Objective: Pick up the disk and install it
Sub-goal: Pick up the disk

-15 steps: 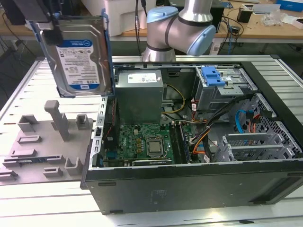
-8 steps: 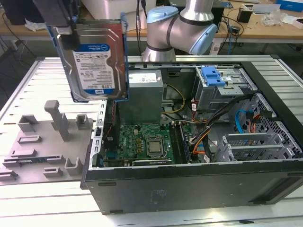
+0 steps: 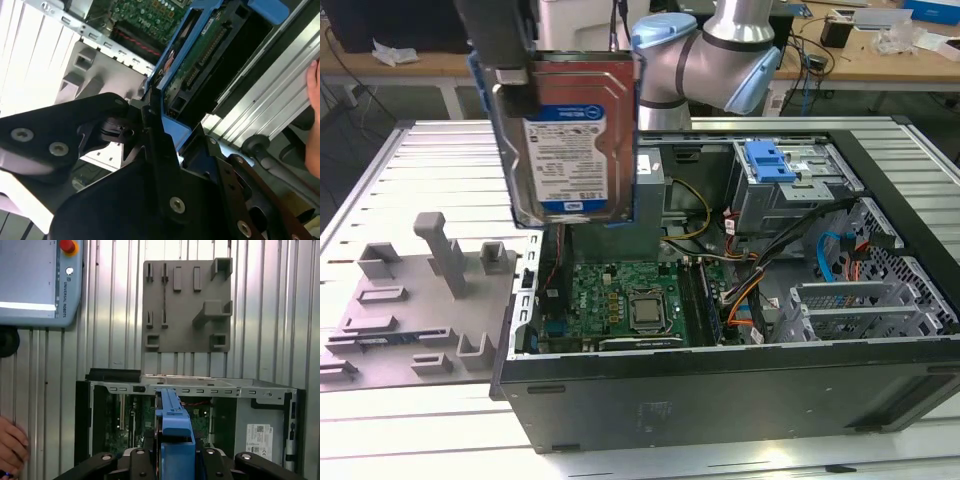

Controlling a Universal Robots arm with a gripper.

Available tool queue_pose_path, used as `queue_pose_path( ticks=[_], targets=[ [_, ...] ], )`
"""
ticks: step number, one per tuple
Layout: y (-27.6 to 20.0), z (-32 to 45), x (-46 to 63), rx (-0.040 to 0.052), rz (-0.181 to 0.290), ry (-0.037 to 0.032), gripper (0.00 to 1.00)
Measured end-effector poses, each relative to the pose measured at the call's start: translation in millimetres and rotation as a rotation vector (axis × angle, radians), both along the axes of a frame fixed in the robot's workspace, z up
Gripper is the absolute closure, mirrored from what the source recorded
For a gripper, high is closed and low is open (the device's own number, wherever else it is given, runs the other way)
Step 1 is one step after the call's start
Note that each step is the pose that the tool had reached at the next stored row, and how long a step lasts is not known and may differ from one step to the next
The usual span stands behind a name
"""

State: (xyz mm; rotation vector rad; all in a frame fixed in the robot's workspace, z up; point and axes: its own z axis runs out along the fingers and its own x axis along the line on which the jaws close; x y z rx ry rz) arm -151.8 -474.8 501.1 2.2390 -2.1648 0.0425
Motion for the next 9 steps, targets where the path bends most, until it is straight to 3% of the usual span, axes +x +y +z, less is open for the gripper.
queue_pose_path(
  ticks=[9],
  targets=[
    [-17.8,0.0,46.0,0.0006,0.000,0.0028,0.63]
  ],
)
